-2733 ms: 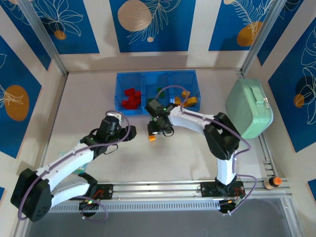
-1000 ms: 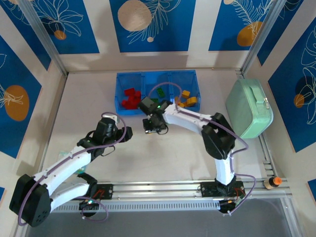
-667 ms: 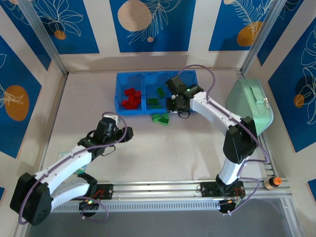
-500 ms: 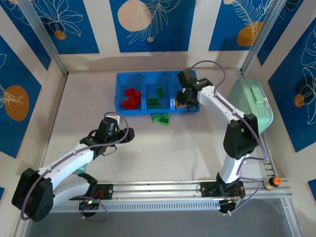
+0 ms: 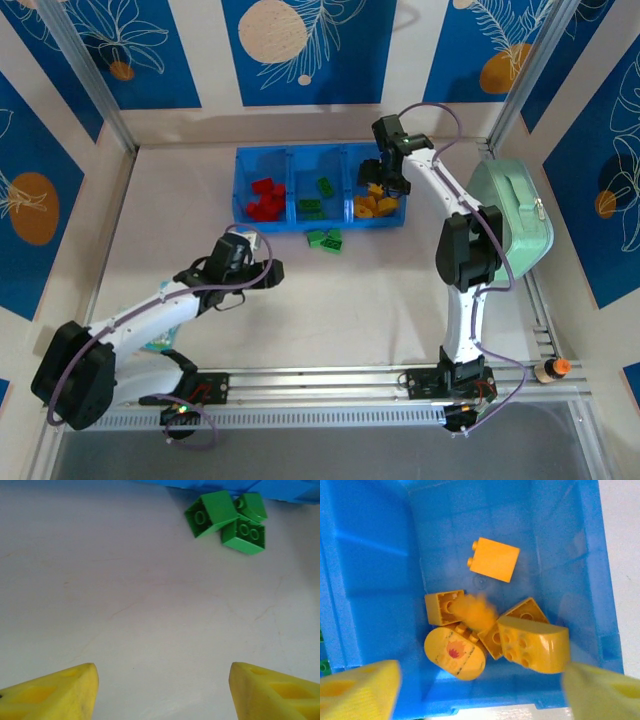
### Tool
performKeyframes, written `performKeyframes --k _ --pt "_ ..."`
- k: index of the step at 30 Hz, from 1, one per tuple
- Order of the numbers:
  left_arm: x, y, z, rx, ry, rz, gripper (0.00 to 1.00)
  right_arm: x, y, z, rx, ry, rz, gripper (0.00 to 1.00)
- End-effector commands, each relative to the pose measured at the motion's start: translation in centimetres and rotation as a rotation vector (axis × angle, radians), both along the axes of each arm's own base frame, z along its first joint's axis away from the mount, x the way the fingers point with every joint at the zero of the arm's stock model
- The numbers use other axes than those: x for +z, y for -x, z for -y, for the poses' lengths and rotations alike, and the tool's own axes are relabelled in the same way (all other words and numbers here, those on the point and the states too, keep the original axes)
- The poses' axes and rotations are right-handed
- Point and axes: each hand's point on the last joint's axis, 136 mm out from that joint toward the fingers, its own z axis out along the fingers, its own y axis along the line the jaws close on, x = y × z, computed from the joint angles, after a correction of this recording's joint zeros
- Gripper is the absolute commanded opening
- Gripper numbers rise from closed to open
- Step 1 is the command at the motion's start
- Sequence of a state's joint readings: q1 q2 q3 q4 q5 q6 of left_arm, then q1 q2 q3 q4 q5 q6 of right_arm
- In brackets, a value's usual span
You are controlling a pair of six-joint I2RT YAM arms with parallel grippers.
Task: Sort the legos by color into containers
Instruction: Place the lego in the container, then pick up the lego from the center of the table.
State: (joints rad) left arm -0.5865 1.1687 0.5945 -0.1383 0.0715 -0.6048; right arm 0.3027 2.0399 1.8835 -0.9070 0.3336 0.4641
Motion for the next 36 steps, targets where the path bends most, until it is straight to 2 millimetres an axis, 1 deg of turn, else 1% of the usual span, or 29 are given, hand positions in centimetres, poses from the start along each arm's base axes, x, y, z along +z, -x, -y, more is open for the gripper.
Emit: performKeyframes --k 1,6,9,14,19,22,26,30,36 --pt "1.1 -0.6 1.7 -0.030 0.047 0.005 0.70 1.5 0.7 -0.6 -0.004 0.009 0.043 0.93" --pt "0.9 -1.9 3.2 -0.045 0.057 -0.017 0.72 2.1 3.9 -1.6 0.001 -0.048 0.094 0.91" --pt "0.7 -3.2 4.2 -0.058 0.045 -0.030 0.73 2.6 6.3 -2.1 0.016 -0.086 0.138 0.91" --pt "-0.3 -5.7 6.0 -0.074 0.010 -0.047 0.72 2.4 10.2 -1.9 0.023 -0.111 0.146 0.89" --pt "-1.1 -8.5 6.8 -0.097 -0.098 -0.041 0.72 1.8 12.8 -1.3 0.018 -0.123 0.137 0.88" --pt "-2.0 -9.9 7.5 -0.102 -0.142 -0.065 0.71 1.5 13.7 -1.1 0.009 -0.144 0.139 0.87" --pt "-2.9 -11.2 8.6 -0.106 -0.183 -0.077 0.70 1.1 14.6 -1.3 0.009 -0.160 0.132 0.86" --pt "-3.6 -12.1 9.5 -0.106 -0.218 -0.090 0.70 0.6 15.1 -1.4 0.008 -0.163 0.125 0.86" --pt "-5.0 -13.0 10.6 -0.094 -0.274 -0.112 0.69 0.1 15.7 -0.9 -0.004 -0.148 0.133 0.86"
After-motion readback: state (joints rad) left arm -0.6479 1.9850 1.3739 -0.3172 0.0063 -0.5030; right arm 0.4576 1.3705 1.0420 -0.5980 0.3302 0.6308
